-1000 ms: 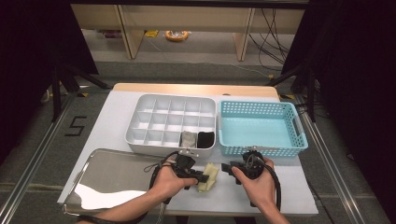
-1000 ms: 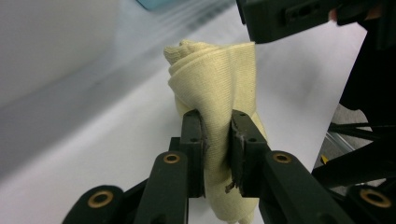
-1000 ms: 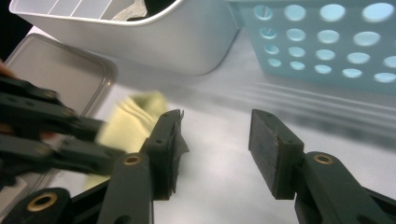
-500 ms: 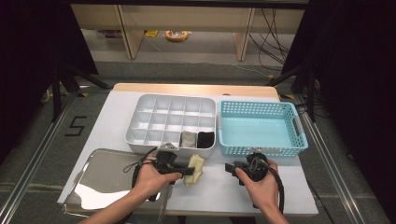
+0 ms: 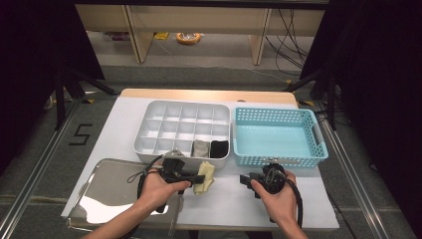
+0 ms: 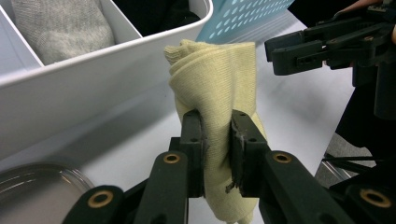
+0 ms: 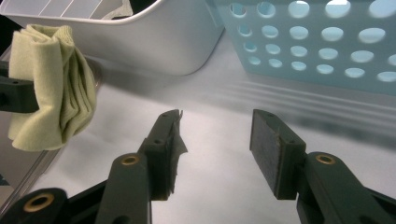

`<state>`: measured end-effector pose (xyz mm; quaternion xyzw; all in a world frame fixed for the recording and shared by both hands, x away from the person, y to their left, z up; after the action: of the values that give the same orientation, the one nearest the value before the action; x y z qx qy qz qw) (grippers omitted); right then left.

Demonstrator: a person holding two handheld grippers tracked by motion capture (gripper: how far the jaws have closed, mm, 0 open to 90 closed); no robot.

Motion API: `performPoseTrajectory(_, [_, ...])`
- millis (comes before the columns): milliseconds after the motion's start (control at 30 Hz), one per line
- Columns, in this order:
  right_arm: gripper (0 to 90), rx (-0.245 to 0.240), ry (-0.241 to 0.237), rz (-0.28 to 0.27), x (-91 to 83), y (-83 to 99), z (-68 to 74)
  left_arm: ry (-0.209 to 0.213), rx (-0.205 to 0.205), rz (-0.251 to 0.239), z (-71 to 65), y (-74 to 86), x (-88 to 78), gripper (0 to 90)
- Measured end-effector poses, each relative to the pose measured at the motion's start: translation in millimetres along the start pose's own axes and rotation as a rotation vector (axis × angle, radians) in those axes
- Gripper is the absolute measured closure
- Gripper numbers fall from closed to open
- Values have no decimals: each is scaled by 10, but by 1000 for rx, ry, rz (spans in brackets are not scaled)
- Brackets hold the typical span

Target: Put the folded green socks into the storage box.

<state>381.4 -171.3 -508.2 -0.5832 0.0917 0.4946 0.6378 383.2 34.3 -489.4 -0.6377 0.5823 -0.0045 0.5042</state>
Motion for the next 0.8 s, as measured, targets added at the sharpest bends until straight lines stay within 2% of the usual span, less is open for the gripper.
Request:
performPoseTrajectory(33, [533, 17, -2, 0, -1, 5, 8, 6, -1, 1, -2, -2, -1, 765])
performPoseTrajectory(67, [533, -5, -2, -15, 8, -4, -3, 0, -1, -2, 2, -7, -4, 765])
performPoseTrajectory(200, [533, 3, 0, -14, -12, 6, -11, 0, -6, -10, -1, -25, -20, 765])
performPoseTrajectory(267, [532, -14, 2, -12, -12, 7, -19, 5, -2, -14, -8, -40, -29, 765])
performPoseTrajectory(300, [532, -1, -5, -16, -4, 6, -7, -6, -1, -12, 0, -46, -38, 765])
performPoseTrajectory(333, [532, 8, 9, 3, -10, 19, -13, 5, -7, -20, 2, -58, -34, 765])
performPoseTrajectory(400, [532, 8, 27, 19, -14, 30, -18, -2, -9, -21, 25, -76, -44, 765])
performPoseTrajectory(433, [531, 31, 15, 9, -8, 32, 10, 1, -16, -23, 27, -85, -50, 765])
performPoseTrajectory(467, [531, -2, 6, 3, -10, 29, 4, 1, -21, -25, 31, -98, -61, 765])
performPoseTrajectory(500, [531, 9, 6, 14, -11, 38, 12, 0, -20, -32, 39, -123, -78, 765])
performPoseTrajectory(533, [531, -19, 10, -7, 11, 20, 4, 2, -19, -38, 42, -145, -92, 765])
performPoseTrajectory(567, [530, -4, -5, -5, 11, 22, 33, -6, -24, -47, 49, -170, -104, 765])
performPoseTrajectory(633, [529, -25, 0, -6, 20, 23, 16, 1, -28, -55, 60, -222, -132, 765])
performPoseTrajectory(700, [529, -25, 9, -3, 27, 35, 18, -11, -29, -64, 73, -262, -152, 765])
performPoseTrajectory(733, [529, -23, 4, -2, 27, 38, 21, -1, -32, -61, 81, -278, -161, 765])
performPoseTrajectory(800, [529, -23, 5, -1, 22, 39, 19, -26, -29, -62, 115, -303, -175, 765])
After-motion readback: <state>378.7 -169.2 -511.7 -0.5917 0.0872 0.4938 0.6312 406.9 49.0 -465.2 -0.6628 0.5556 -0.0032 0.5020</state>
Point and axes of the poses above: each handheld gripper's, and its own axes: x roughly forward along the jaws, y roughly out of its underside, z roughly to its left, the point moved 8 cm from there along x, roughly forward along the jaws, and after that the axes turned 7 degrees about -x, right-handed, at the moved point
